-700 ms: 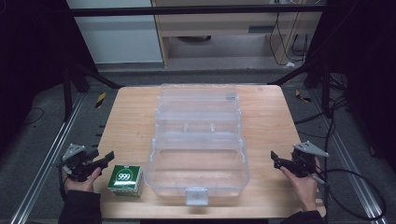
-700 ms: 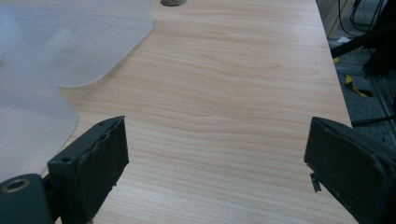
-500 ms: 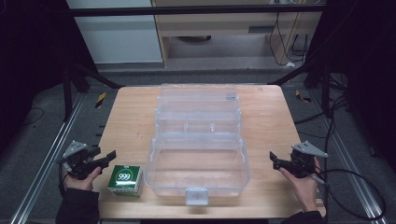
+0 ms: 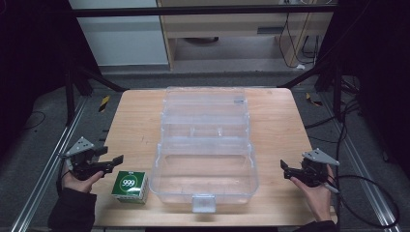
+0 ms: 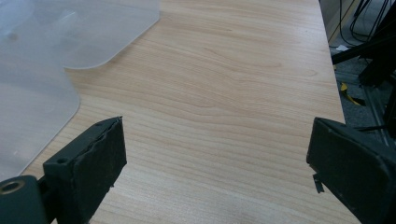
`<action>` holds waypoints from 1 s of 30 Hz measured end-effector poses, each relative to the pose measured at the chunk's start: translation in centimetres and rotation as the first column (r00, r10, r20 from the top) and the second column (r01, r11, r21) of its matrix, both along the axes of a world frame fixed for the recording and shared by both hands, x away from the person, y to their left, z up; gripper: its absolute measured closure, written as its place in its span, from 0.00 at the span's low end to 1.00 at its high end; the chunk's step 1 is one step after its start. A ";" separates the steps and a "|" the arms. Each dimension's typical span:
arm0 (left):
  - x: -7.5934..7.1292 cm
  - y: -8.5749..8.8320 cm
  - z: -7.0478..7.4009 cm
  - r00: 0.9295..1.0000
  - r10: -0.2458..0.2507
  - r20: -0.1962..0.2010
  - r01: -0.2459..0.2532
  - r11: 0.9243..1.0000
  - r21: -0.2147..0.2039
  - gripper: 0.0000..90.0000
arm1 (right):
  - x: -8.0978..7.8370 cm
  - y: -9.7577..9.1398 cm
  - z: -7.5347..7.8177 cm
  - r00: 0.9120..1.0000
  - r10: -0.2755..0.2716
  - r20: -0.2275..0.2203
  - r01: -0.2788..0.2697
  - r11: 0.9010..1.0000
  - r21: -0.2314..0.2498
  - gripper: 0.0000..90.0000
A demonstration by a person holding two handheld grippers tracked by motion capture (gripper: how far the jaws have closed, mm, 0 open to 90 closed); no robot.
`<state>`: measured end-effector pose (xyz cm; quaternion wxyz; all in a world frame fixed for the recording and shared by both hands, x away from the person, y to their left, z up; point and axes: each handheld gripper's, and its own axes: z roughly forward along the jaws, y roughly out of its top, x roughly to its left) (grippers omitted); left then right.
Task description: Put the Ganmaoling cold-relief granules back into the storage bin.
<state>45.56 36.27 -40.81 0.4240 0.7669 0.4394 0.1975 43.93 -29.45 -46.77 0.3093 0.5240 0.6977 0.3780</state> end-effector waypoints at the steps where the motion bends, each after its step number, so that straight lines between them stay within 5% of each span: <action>1: 0.0 0.0 0.0 1.000 0.000 0.000 0.000 1.000 0.000 0.23 | 0.0 0.0 0.0 1.000 0.000 0.000 0.000 1.000 0.000 0.06; 9: 0.2 0.0 0.5 0.994 -0.098 -0.055 0.101 0.993 0.067 0.21 | -0.1 0.0 -0.1 1.000 0.011 0.005 -0.011 1.000 -0.012 0.05; 17: 0.1 -0.1 1.3 0.976 -0.201 -0.077 0.210 0.971 0.119 0.18 | -0.1 0.0 -0.3 1.000 0.027 0.002 -0.027 0.999 -0.029 0.04; 24: 0.1 -0.9 1.9 0.943 -0.314 -0.106 0.328 0.931 0.162 0.16 | -0.2 0.0 -0.4 0.999 0.034 -0.005 -0.034 0.999 -0.036 0.04; 30: -0.2 -1.6 1.9 0.907 -0.395 -0.147 0.419 0.882 0.214 0.15 | -0.2 0.0 -0.4 0.999 0.042 -0.010 -0.042 0.998 -0.040 0.04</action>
